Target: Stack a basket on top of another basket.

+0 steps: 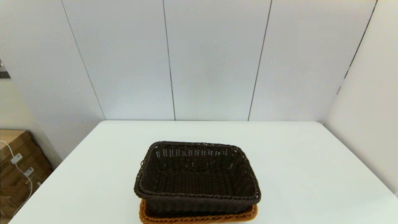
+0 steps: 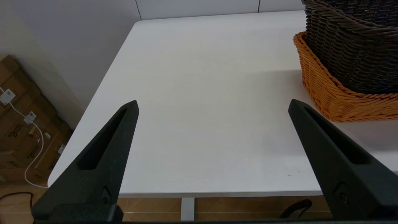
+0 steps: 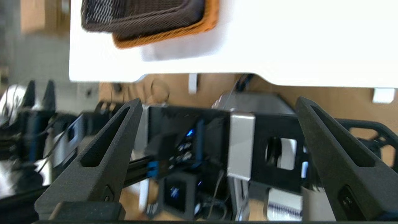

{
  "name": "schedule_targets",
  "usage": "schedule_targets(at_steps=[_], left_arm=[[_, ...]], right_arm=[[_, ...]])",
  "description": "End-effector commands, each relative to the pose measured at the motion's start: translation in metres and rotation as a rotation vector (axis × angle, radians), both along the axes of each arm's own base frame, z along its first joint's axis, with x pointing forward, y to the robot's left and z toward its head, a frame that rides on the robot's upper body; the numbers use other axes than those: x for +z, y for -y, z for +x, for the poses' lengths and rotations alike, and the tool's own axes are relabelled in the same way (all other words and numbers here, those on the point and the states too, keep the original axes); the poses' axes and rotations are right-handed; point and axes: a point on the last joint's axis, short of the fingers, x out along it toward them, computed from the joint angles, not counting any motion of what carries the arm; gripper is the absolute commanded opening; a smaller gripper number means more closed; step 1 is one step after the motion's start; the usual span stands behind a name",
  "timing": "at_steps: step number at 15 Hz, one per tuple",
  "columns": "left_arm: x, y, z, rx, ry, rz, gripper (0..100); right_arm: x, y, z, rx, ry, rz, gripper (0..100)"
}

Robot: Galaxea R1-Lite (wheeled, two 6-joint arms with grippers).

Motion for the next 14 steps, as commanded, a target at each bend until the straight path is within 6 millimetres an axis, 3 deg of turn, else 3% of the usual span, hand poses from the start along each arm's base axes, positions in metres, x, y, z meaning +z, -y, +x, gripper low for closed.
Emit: schedule_targets(at_steps=[1,5,10,14], left_arm=[[0.0,0.0,0.0,0.001,0.0,0.0,100],[0.0,0.0,0.0,0.001,-0.001,0.0,100],[0.0,0.0,0.0,0.001,-0.001,0.0,100],[0.0,0.0,0.0,0.001,0.0,0.0,100]], right_arm=[[-0.037,0.005,-0.066,-0.091,0.18,0.013,100],[-0.064,0.003,-0.095,-0.143,0.288,0.007,100],[-0.098,-0.002,-0.107,-0.132,0.39,-0.077,100],[-0.132,0.0,-0.1,-0.122,0.562,-0.274,100]])
